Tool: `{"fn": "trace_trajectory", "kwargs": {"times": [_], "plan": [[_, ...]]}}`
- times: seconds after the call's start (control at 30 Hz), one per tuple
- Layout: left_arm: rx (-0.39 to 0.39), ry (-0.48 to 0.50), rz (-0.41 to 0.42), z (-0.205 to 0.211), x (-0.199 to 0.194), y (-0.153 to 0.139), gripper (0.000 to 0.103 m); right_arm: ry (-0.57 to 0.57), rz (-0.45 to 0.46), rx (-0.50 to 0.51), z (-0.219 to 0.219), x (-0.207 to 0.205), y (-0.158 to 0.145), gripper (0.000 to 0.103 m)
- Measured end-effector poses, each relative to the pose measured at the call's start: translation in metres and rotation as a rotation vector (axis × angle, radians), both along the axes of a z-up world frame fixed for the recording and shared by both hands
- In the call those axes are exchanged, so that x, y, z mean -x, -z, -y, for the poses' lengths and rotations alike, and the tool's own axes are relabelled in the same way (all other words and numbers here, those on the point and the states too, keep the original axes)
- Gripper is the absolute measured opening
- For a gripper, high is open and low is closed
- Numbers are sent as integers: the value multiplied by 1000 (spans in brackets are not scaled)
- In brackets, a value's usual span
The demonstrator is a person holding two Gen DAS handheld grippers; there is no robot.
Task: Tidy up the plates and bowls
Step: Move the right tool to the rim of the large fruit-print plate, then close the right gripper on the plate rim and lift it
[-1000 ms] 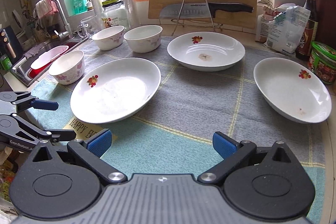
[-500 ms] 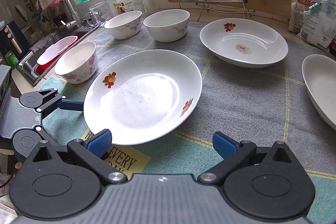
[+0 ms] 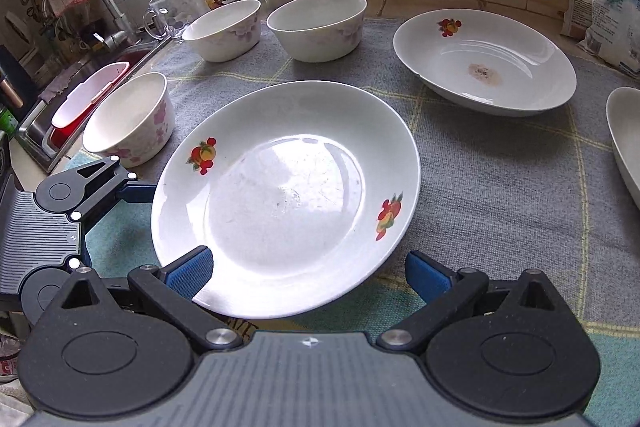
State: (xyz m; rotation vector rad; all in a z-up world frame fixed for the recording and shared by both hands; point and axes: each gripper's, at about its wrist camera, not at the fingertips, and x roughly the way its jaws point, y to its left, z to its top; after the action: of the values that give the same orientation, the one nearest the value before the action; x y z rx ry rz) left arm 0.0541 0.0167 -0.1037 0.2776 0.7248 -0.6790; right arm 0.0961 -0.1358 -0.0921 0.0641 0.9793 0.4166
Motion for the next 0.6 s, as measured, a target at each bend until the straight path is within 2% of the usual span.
{"fn": "trace_trajectory", "kwargs": {"times": [0.3, 0.6], "plan": [[34, 2, 38, -2, 3, 2, 103, 34, -44, -9, -1, -14, 7, 103], [29, -13, 37, -1, 3, 1, 103, -54, -49, -11, 3, -32, 7, 103]]}}
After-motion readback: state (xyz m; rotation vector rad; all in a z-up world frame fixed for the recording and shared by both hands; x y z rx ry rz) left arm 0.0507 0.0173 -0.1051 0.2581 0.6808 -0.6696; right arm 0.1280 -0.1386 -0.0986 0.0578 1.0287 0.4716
